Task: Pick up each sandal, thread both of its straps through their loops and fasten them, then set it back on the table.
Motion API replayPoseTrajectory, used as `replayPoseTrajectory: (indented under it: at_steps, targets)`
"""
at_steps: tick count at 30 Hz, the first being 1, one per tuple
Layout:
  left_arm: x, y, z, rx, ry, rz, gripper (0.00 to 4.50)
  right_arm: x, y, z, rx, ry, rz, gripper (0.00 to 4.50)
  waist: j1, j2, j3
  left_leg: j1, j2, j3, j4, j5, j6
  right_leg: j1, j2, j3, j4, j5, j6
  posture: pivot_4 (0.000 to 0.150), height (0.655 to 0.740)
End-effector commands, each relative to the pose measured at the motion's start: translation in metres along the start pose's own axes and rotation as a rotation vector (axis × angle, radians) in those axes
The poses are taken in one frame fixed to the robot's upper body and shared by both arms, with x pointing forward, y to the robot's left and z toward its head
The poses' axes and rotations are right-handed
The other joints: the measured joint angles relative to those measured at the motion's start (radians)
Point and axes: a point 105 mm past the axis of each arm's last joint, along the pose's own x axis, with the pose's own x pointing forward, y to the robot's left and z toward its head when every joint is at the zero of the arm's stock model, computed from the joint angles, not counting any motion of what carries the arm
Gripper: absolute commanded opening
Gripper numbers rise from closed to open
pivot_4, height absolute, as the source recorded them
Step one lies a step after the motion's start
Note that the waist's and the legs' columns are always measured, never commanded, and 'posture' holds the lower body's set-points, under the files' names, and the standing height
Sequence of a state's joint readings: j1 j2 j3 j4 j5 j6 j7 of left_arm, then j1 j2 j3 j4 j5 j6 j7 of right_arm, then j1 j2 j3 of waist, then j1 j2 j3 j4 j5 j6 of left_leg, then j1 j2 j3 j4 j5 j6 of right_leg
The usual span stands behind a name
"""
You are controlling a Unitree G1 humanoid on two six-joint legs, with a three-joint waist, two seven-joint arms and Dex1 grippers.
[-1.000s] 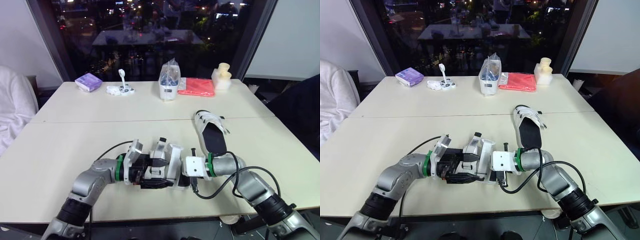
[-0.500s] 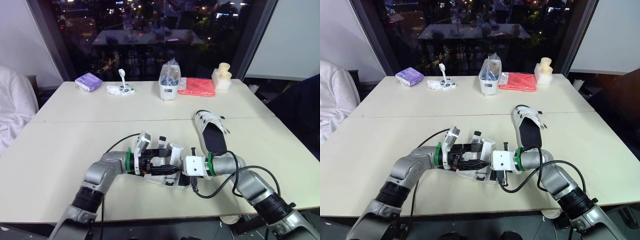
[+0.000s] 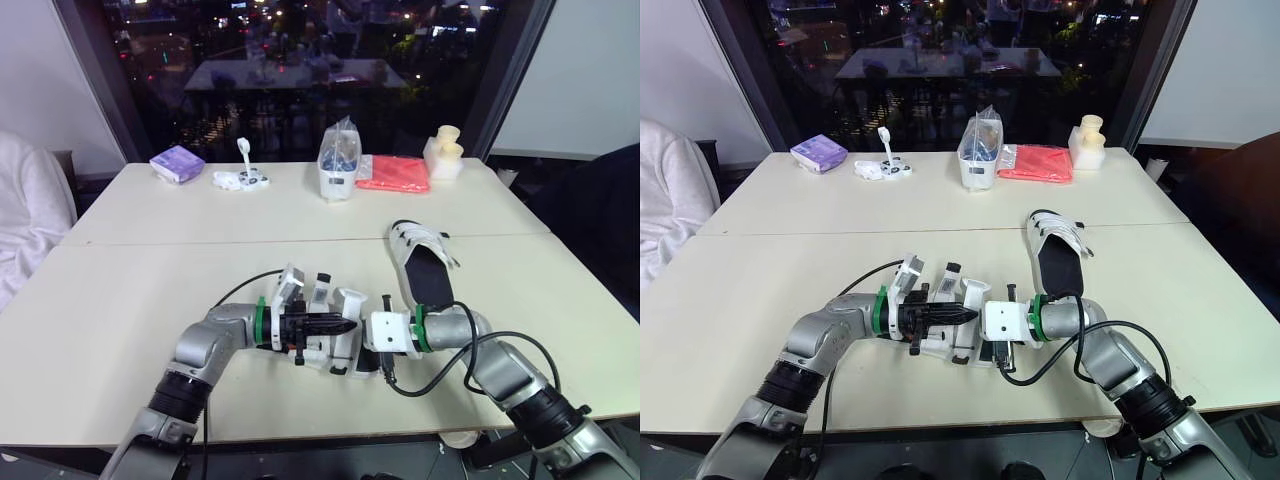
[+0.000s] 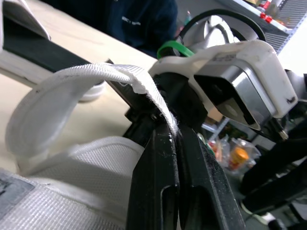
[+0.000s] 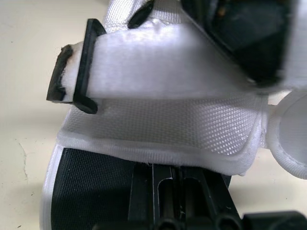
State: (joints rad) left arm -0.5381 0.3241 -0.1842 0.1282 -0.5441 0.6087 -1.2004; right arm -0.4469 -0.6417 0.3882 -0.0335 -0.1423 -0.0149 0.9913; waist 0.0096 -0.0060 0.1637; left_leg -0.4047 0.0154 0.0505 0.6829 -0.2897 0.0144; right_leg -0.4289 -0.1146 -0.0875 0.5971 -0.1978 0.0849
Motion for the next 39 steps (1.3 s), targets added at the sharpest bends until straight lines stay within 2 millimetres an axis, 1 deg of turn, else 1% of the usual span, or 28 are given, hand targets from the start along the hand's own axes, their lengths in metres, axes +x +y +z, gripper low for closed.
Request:
replayPoseTrajectory:
  at_steps: [1, 6, 8, 13, 14, 19, 22, 25, 27, 28, 31, 34, 36, 39]
  targets:
    - [0.001, -0.015, -0.006, -0.013, 0.048, -0.080, 0.03, 0.000, 0.001, -0.015, 0.026, 0.068, -0.006, 0.00, 0.000, 0.000, 0.000, 0.000, 0.000, 0.000, 0.000, 0.000, 0.000, 0.000, 0.000, 0.000, 0.000, 0.000, 0.000, 0.150, 0.7400]
    - [-0.003, -0.019, -0.019, 0.033, 0.103, -0.088, 0.03, 0.001, 0.001, -0.015, 0.026, 0.068, -0.006, 0.00, 0.000, 0.000, 0.000, 0.000, 0.000, 0.000, 0.000, 0.000, 0.000, 0.000, 0.000, 0.000, 0.000, 0.000, 0.000, 0.150, 0.7400]
    - [-0.004, -0.016, -0.025, 0.085, 0.126, -0.067, 0.03, 0.001, 0.001, -0.015, 0.027, 0.066, -0.005, 0.00, 0.000, 0.000, 0.000, 0.000, 0.000, 0.000, 0.000, 0.000, 0.000, 0.000, 0.000, 0.000, 0.000, 0.000, 0.000, 0.150, 0.7400]
    - [-0.004, -0.013, -0.030, 0.144, 0.140, -0.047, 0.03, 0.001, 0.001, -0.015, 0.026, 0.066, -0.004, 0.00, 0.000, 0.000, 0.000, 0.000, 0.000, 0.000, 0.000, 0.000, 0.000, 0.000, 0.000, 0.000, 0.000, 0.000, 0.000, 0.150, 0.7400]
    - [-0.004, -0.012, -0.031, 0.157, 0.142, -0.041, 0.03, 0.001, 0.002, -0.015, 0.026, 0.066, -0.004, 0.00, 0.000, 0.000, 0.000, 0.000, 0.000, 0.000, 0.000, 0.000, 0.000, 0.000, 0.000, 0.000, 0.000, 0.000, 0.000, 0.150, 0.7400]
    - [-0.008, -0.016, -0.021, 0.162, 0.094, -0.041, 0.03, 0.001, 0.002, -0.014, 0.026, 0.065, -0.001, 0.00, 0.000, 0.000, 0.000, 0.000, 0.000, 0.000, 0.000, 0.000, 0.000, 0.000, 0.000, 0.000, 0.000, 0.000, 0.000, 0.150, 0.7400]
    - [-0.011, -0.022, -0.016, 0.149, 0.083, -0.058, 0.81, 0.001, 0.002, -0.015, 0.025, 0.065, 0.000, 0.00, -0.001, 0.000, 0.000, 0.000, 0.000, 0.000, 0.000, 0.000, 0.000, 0.000, 0.000, 0.000, 0.000, 0.000, 0.000, 0.150, 0.7400]
    - [-0.019, -0.033, -0.007, 0.150, 0.075, -0.082, 2.20, 0.002, 0.002, -0.015, 0.024, 0.065, 0.001, 0.00, -0.001, 0.000, 0.000, 0.000, 0.000, 0.000, 0.000, 0.000, 0.000, -0.001, 0.000, 0.000, 0.000, 0.000, 0.000, 0.150, 0.7400]
    - [-0.023, -0.036, -0.003, 0.151, 0.065, -0.084, 3.31, 0.002, 0.002, -0.015, 0.023, 0.065, 0.001, 0.00, -0.001, 0.000, 0.000, 0.000, 0.000, 0.000, 0.000, 0.000, 0.000, -0.001, 0.000, 0.000, 0.000, 0.000, 0.000, 0.150, 0.7400]
    - [-0.026, -0.038, -0.001, 0.158, 0.061, -0.081, 3.71, 0.002, 0.002, -0.015, 0.023, 0.064, 0.001, 0.00, -0.001, 0.000, 0.000, 0.000, 0.000, 0.000, 0.000, 0.000, 0.000, -0.001, 0.000, 0.000, 0.000, 0.000, 0.000, 0.150, 0.7400]
    - [-0.032, -0.043, 0.002, 0.181, 0.058, -0.074, 3.71, 0.003, 0.002, -0.014, 0.023, 0.062, 0.000, 0.00, -0.001, 0.000, 0.000, -0.001, 0.000, 0.000, 0.000, 0.000, 0.000, -0.001, 0.000, 0.000, 0.000, 0.000, 0.000, 0.150, 0.7400]
    - [-0.044, -0.057, 0.003, 0.178, 0.072, -0.088, 3.71, 0.003, 0.003, -0.015, 0.022, 0.063, 0.000, 0.00, -0.004, 0.000, 0.000, -0.001, 0.000, 0.000, 0.000, 0.000, 0.000, -0.001, 0.000, 0.000, 0.000, 0.000, 0.000, 0.150, 0.7400]
    - [-0.049, -0.063, -0.002, 0.169, 0.083, -0.090, 3.71, 0.003, 0.003, -0.015, 0.022, 0.063, -0.001, 0.00, -0.005, 0.001, 0.001, -0.001, 0.000, 0.000, 0.000, 0.000, 0.000, -0.002, 0.000, 0.000, 0.000, 0.000, 0.000, 0.150, 0.7400]
    - [-0.051, -0.067, -0.019, 0.138, 0.101, -0.077, 3.71, 0.003, 0.003, -0.015, 0.020, 0.065, -0.003, 0.00, -0.005, 0.001, 0.001, -0.001, 0.000, 0.000, 0.000, 0.000, 0.000, -0.002, 0.000, 0.000, 0.000, 0.000, 0.000, 0.150, 0.7400]
